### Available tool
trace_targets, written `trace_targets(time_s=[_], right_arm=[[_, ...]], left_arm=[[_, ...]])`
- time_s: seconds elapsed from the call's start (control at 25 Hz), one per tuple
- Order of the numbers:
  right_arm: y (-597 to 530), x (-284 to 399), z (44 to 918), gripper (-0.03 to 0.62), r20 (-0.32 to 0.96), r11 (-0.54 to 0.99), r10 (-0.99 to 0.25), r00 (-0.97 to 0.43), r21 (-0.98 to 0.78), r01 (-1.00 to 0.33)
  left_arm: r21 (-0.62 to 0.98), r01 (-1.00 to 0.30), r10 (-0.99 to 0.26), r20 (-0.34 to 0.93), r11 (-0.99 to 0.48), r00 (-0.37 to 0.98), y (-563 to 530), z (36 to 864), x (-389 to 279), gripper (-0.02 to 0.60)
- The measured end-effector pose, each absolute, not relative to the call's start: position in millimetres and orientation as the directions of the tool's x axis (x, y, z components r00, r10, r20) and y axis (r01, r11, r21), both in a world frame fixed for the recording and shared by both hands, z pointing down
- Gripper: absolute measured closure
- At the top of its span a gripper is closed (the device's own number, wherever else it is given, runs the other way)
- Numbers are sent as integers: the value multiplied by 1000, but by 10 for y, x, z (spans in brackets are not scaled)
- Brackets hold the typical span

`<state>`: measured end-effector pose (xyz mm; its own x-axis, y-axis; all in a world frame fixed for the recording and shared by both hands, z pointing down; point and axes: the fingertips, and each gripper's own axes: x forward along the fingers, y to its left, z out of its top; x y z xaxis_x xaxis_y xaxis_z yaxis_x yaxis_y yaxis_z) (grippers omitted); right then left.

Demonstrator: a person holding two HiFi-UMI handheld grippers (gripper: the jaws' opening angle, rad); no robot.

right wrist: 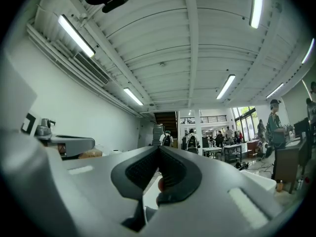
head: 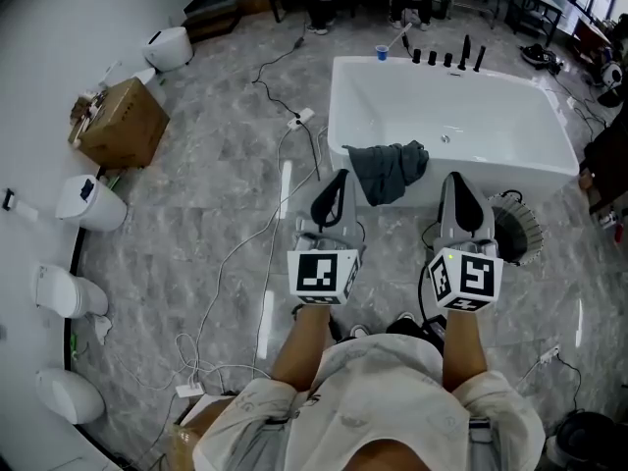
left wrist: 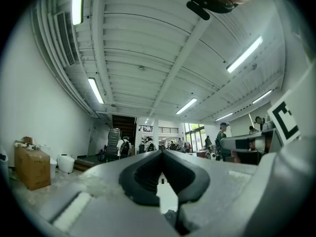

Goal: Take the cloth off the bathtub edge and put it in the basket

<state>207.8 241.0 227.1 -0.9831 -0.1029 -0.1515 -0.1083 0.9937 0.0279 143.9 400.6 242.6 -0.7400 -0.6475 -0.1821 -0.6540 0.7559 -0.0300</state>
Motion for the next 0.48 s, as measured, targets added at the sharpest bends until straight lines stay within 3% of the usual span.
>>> trace_targets(time_s=[0.48], right_arm=[[2159,1644,2473,592,-94,990,-138,-986,-4,-138]], left_arm=[[-42,-653,-651,-149,756,-744,3837,2551,1037,583]])
